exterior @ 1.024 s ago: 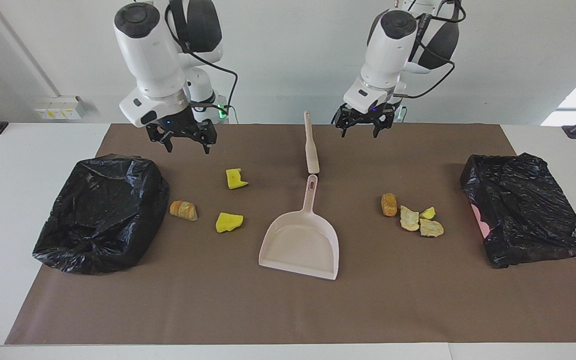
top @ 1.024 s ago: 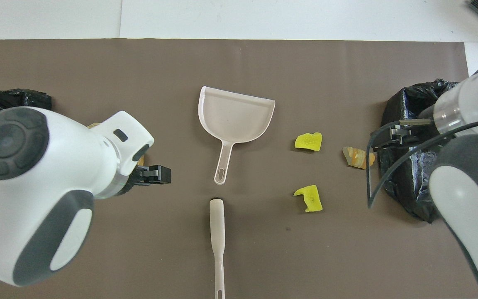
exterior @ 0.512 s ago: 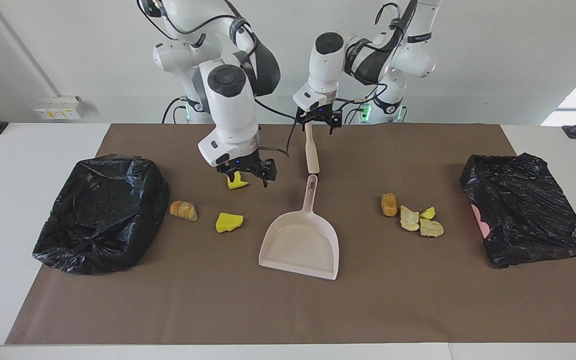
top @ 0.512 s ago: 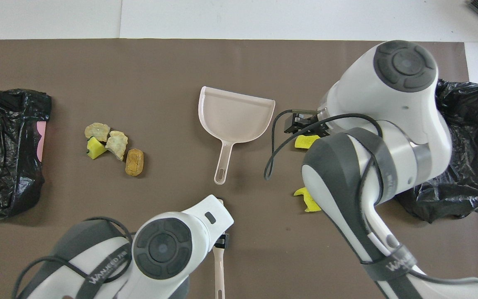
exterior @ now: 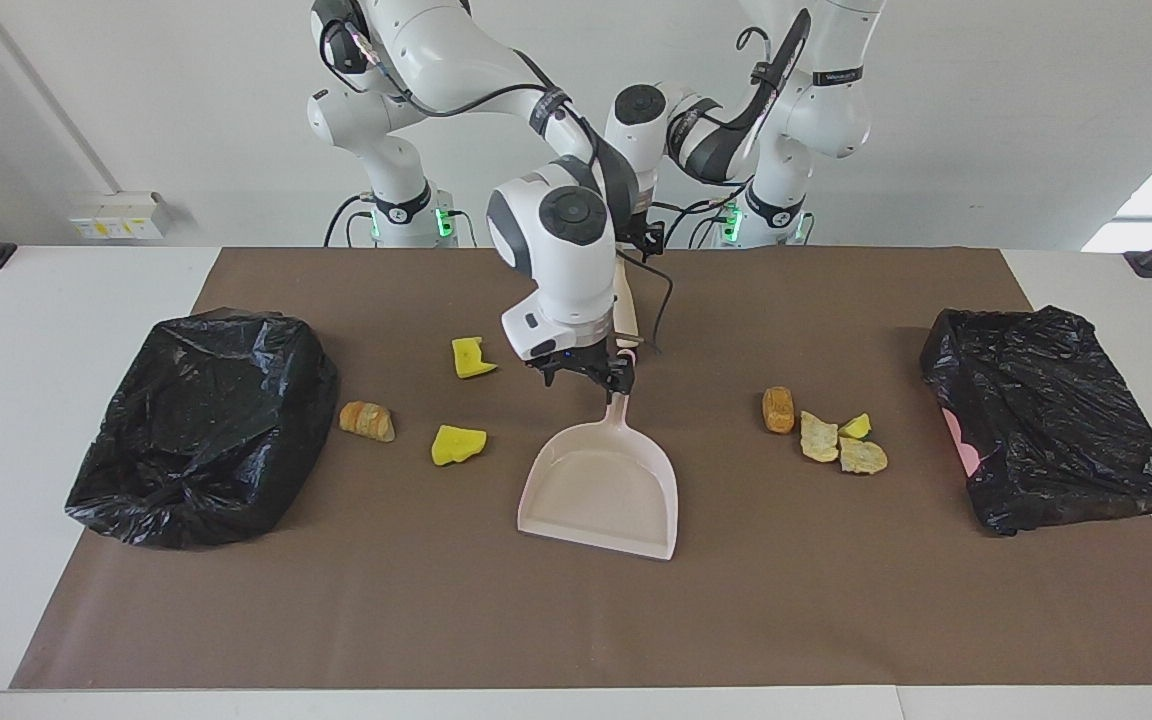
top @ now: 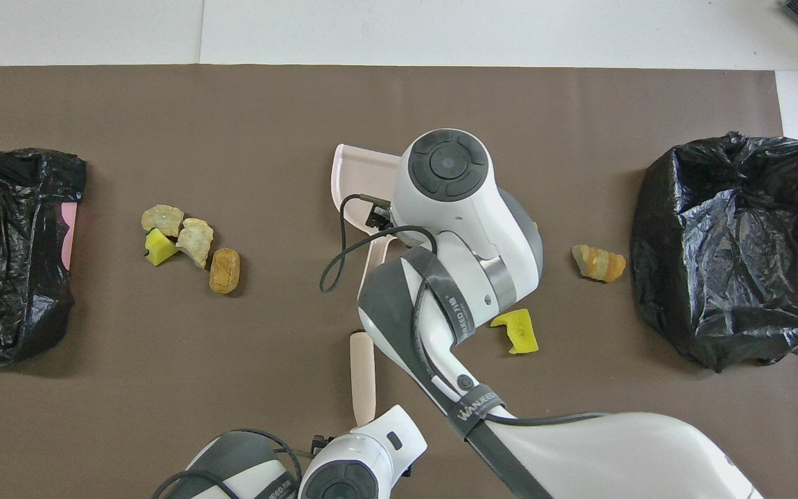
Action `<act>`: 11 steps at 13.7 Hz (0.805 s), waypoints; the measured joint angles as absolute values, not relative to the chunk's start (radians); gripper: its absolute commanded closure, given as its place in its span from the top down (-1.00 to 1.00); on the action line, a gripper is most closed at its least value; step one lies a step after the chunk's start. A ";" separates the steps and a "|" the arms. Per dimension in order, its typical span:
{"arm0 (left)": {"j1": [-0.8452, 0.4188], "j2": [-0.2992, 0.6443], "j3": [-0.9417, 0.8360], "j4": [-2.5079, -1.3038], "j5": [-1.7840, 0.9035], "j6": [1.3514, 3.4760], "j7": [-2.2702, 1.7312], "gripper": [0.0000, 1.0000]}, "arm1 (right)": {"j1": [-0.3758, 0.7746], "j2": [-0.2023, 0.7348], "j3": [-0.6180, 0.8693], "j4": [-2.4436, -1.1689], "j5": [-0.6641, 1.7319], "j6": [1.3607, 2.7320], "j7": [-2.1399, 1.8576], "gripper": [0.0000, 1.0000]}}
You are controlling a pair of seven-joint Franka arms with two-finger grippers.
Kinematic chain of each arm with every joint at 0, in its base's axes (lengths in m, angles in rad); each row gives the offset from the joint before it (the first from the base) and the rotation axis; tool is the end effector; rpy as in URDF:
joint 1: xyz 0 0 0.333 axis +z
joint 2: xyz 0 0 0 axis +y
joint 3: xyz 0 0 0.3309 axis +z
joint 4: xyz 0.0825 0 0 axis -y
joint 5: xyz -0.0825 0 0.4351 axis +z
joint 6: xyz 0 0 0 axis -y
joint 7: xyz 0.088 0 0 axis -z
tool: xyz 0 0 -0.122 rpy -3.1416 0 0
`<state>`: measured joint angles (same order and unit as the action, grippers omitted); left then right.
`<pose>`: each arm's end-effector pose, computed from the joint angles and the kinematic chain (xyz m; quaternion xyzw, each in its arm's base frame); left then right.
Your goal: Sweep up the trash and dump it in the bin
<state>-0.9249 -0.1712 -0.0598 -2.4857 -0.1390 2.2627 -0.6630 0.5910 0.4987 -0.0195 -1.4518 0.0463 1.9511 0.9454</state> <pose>0.2632 -0.4048 0.3129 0.9920 -0.1141 -0.0521 0.0132 0.6305 0.4126 0.3777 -0.9810 0.1931 0.0113 0.0125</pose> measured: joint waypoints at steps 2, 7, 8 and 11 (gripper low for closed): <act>-0.937 -0.171 -0.060 -2.506 -0.140 2.265 -0.663 0.49 | 0.623 0.548 -0.020 -1.404 0.046 1.953 0.999 1.00; -0.939 -0.171 -0.058 -2.512 -0.140 2.260 -0.663 -1.00 | 0.646 0.592 -0.020 -1.384 0.046 2.007 1.015 0.77; -0.939 -0.171 -0.056 -2.512 -0.140 2.251 -0.663 -1.00 | 0.648 0.595 -0.020 -1.386 0.046 2.009 1.015 0.42; -0.938 -0.173 -0.050 -2.504 -0.142 2.215 -0.654 -1.00 | 0.653 0.599 -0.020 -1.403 0.046 2.009 1.015 0.25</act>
